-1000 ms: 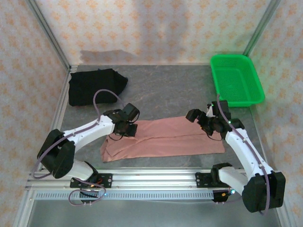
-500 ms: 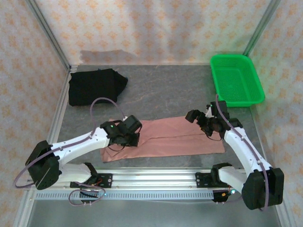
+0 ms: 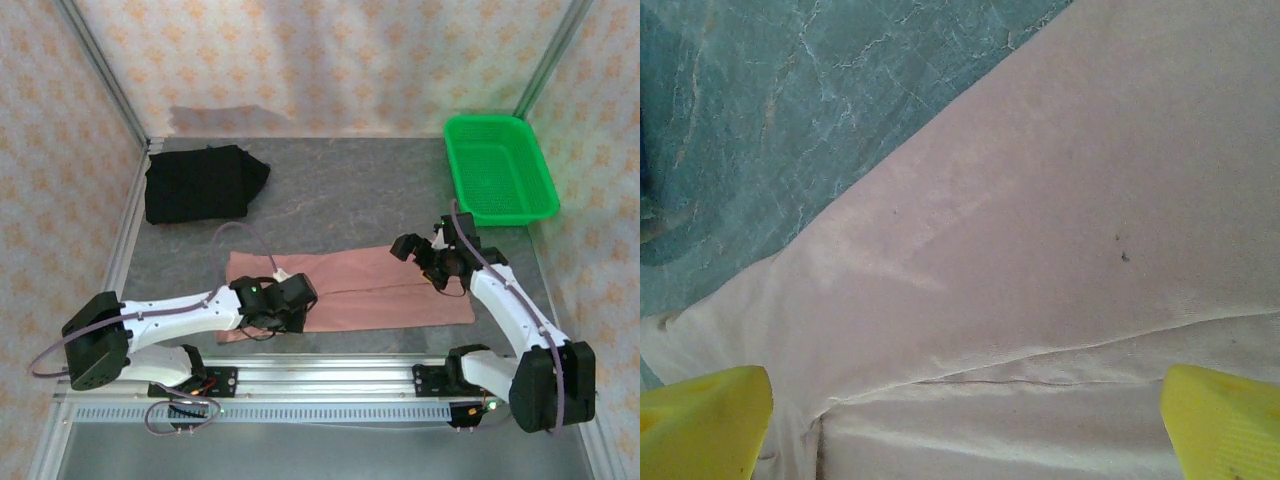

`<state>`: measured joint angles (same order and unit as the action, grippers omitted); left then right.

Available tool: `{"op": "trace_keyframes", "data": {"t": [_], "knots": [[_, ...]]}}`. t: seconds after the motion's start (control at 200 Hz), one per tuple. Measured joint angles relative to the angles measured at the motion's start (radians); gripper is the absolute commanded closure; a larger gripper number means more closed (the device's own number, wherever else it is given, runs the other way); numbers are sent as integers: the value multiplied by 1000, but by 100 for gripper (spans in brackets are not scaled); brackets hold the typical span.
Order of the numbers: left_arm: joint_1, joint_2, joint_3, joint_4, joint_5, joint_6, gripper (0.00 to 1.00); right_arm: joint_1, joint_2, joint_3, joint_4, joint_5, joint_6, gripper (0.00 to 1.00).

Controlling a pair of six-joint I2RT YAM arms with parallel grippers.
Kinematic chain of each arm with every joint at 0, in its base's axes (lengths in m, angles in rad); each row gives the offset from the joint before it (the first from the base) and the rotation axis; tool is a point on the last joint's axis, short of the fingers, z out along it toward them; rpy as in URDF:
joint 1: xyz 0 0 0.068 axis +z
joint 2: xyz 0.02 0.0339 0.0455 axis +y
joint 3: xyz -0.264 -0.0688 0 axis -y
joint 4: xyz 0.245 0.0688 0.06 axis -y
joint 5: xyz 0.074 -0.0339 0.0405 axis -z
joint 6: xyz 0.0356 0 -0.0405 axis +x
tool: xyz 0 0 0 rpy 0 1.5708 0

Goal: Fold and stack the t-shirts

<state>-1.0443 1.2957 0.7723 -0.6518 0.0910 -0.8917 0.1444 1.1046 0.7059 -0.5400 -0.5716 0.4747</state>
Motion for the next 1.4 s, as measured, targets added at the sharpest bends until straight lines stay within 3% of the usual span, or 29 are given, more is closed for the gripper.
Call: {"op": "trace_keyframes", "data": {"t": [0.175, 0.275, 0.405, 0.485, 0.575, 0.741, 0.836, 0.911, 0.986, 1.111, 1.401], "knots": [[-31, -21, -40, 22, 1, -54, 82, 0, 28, 0, 9, 3, 0, 1], [-63, -38, -63, 52, 7, -88, 63, 0, 49, 0, 12, 3, 0, 1], [-93, -72, -67, 74, 6, -117, 49, 0, 72, 0, 19, 3, 0, 0], [-86, -135, -66, 61, -25, -127, 37, 0, 92, 0, 27, 2, 1, 0], [-31, -235, -59, 33, -71, -151, 34, 2, 126, 0, 34, -5, 3, 1], [267, -344, -29, -72, -138, -168, 41, 58, 191, 12, 32, 0, 7, 6], [426, -312, -29, -113, -152, -143, 55, 109, 263, 45, 24, 27, 11, 15], [498, -251, -29, -119, -152, -113, 67, 133, 309, 63, 24, 55, 22, 24], [528, -169, -30, -117, -151, -87, 76, 137, 347, 80, 19, 92, 28, 29], [529, -111, -80, -75, -124, -66, 81, 136, 403, 104, 17, 143, 43, 34], [486, -271, -282, -40, -45, -101, 84, 137, 451, 138, 6, 192, 53, 35]]}}
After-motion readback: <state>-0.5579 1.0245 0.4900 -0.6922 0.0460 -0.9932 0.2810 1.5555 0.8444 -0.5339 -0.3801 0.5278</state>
